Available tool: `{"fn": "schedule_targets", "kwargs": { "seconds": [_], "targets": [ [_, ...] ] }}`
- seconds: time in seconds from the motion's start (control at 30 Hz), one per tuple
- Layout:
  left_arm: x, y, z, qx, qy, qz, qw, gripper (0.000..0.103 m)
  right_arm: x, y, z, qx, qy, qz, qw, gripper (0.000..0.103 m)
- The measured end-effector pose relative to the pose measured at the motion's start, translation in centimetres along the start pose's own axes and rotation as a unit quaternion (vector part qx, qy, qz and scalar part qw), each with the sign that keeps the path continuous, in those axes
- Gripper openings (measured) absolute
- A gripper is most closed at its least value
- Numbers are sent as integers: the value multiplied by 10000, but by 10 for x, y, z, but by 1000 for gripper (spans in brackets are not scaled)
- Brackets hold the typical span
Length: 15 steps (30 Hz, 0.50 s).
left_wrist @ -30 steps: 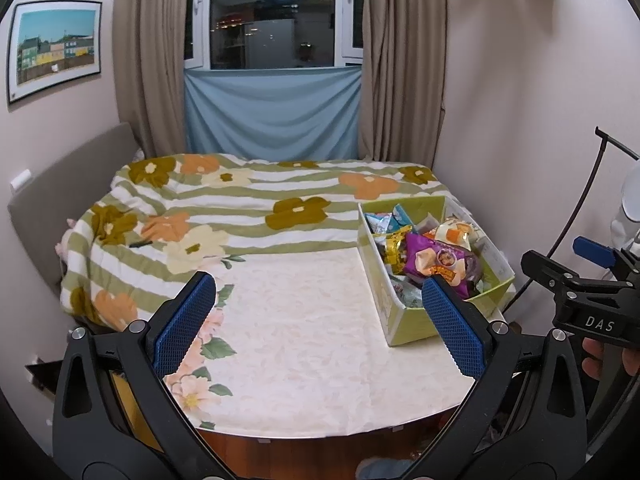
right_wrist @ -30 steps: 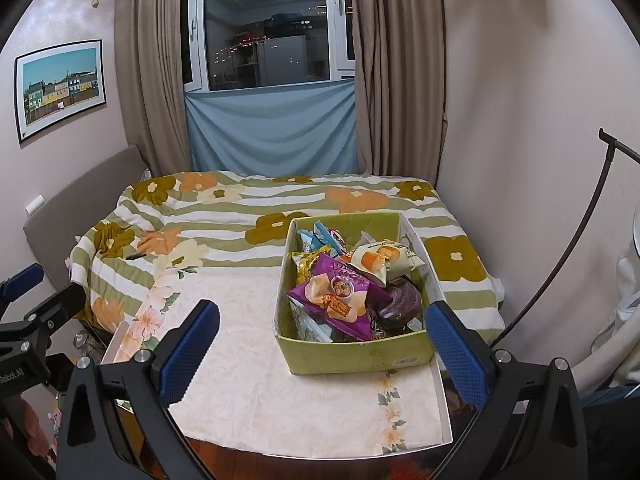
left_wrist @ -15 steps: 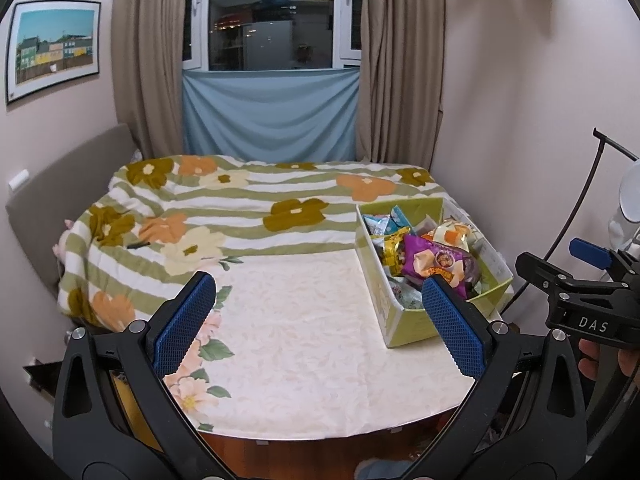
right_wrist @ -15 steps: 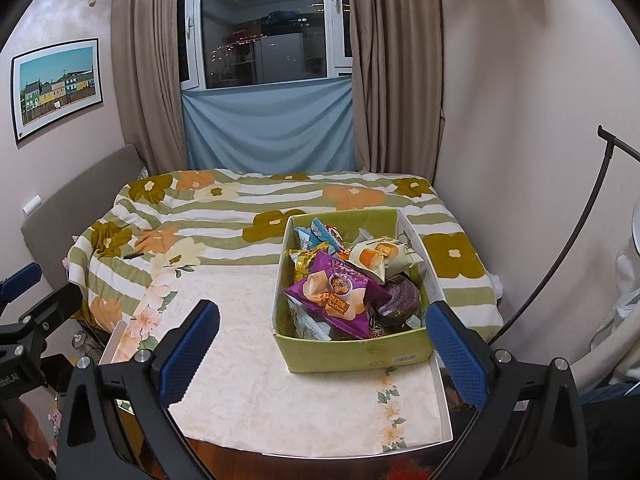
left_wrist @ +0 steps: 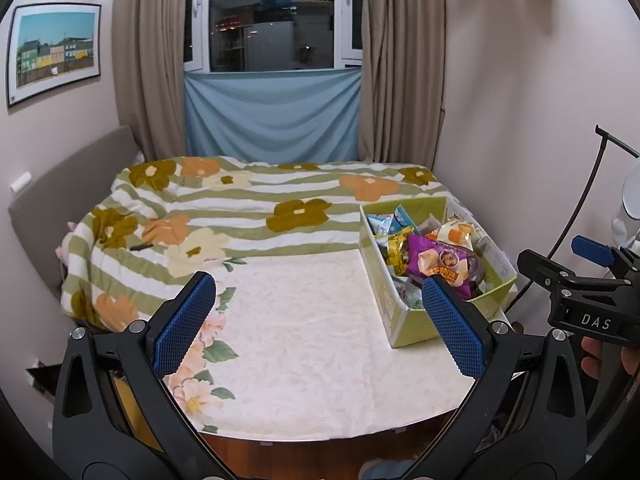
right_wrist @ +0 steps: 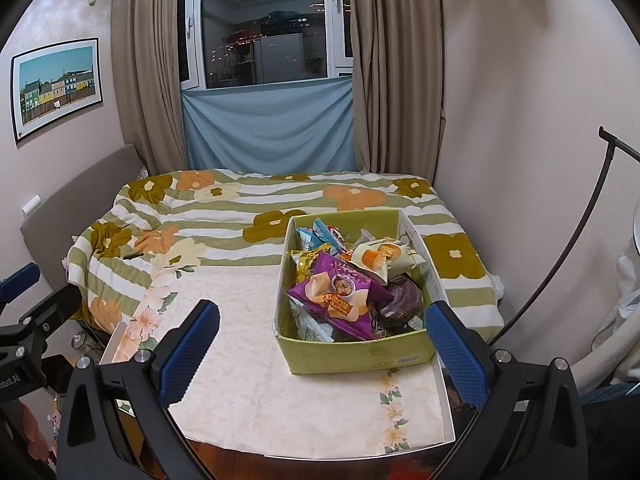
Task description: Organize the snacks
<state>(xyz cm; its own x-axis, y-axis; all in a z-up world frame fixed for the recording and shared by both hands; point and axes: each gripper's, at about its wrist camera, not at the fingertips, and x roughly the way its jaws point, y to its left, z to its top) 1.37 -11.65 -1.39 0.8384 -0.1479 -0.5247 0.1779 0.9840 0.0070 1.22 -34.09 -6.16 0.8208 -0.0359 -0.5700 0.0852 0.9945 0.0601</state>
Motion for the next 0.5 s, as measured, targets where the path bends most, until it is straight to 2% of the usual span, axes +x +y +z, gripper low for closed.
{"fn": "schedule_targets", "kwargs": {
  "seconds": [0.23,0.37,0.5],
  "targets": [
    [-2,4,-2,-133,-83,-170,9997,102,0,-1,0,-2,-11,11,10000,103],
    [-2,9,-1,-228,-37,-83,9997,102,0,1,1,11,-5,4,10000,103],
    [-4,14,-3,-355,-88,-187,9992,102,0,0,1,11,-5,9,10000,103]
  ]
}}
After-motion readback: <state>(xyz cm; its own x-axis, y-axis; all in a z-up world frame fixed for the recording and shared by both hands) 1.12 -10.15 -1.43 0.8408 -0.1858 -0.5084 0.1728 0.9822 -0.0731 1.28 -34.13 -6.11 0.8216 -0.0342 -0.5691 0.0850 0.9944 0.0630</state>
